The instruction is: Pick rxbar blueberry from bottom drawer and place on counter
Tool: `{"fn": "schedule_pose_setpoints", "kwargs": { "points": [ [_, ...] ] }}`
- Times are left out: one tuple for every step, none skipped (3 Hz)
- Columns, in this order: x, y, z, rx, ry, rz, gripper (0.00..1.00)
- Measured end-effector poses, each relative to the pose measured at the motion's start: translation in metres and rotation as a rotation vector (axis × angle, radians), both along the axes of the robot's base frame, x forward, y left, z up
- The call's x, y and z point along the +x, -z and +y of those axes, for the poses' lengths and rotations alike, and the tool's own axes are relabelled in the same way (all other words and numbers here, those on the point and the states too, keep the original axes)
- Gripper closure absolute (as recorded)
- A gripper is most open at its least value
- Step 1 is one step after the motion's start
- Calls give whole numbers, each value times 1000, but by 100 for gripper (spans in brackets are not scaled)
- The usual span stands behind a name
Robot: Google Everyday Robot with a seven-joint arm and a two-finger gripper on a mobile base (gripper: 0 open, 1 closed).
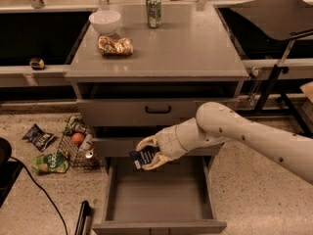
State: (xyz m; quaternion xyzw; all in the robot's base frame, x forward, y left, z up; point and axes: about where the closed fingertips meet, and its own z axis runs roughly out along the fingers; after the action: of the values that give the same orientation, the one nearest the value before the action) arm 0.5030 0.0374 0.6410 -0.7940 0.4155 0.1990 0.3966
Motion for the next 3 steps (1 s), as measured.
{"fn": "schedule_pose_setpoints", "kwargs": {
  "points": [
    [4, -18, -2, -5, -7, 0, 100],
    [14, -61, -4, -45, -11, -8, 100],
    [30, -148, 1, -145, 1, -65, 100]
  ]
}}
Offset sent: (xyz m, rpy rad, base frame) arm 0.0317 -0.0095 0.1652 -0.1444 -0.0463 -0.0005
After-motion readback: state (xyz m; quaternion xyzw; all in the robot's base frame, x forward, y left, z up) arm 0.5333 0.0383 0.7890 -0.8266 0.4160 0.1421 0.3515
